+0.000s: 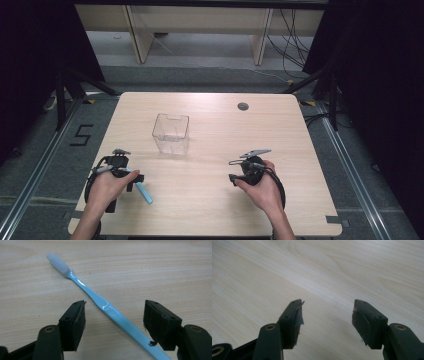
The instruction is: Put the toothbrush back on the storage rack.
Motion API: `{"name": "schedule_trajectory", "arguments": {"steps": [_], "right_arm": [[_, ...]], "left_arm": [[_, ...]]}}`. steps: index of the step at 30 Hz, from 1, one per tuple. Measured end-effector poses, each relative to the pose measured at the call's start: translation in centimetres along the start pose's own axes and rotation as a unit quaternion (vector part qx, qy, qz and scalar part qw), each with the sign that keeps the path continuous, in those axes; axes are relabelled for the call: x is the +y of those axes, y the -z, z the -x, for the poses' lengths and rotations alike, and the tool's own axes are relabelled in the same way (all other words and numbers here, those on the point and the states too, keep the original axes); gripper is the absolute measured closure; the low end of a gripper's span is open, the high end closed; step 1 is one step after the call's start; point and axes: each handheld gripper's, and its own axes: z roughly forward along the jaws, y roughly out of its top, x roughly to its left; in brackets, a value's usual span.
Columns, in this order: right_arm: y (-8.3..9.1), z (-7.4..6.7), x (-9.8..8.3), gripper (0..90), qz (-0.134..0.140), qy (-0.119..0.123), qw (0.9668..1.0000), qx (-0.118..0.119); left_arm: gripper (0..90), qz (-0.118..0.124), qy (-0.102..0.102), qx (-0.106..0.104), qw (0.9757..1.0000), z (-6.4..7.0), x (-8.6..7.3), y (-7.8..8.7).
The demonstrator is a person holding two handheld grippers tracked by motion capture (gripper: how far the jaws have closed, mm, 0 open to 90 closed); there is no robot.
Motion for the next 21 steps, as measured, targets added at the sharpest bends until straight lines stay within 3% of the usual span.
{"name": "schedule_trajectory", "arguments": {"steps": [13, 17, 21], "right_arm": [[-0.1, -0.1, 0.0, 41.8, -0.001, 0.0, 1.0, 0.007], [-0.1, -0.1, -0.1, 41.8, 0.001, -0.007, 1.0, 0.007], [-0.1, -0.1, -0.1, 41.8, 0.0, -0.006, 1.0, 0.007]], "left_arm": [[34.1, -0.024, -0.012, 0.018, 0.9995, 0.3, 0.2, -1.1], [35.5, -0.051, -0.015, 0.023, 0.9983, 0.5, 0.3, -1.1], [35.8, -0.055, -0.017, 0.021, 0.9981, 0.6, 0.4, -1.2]]}}
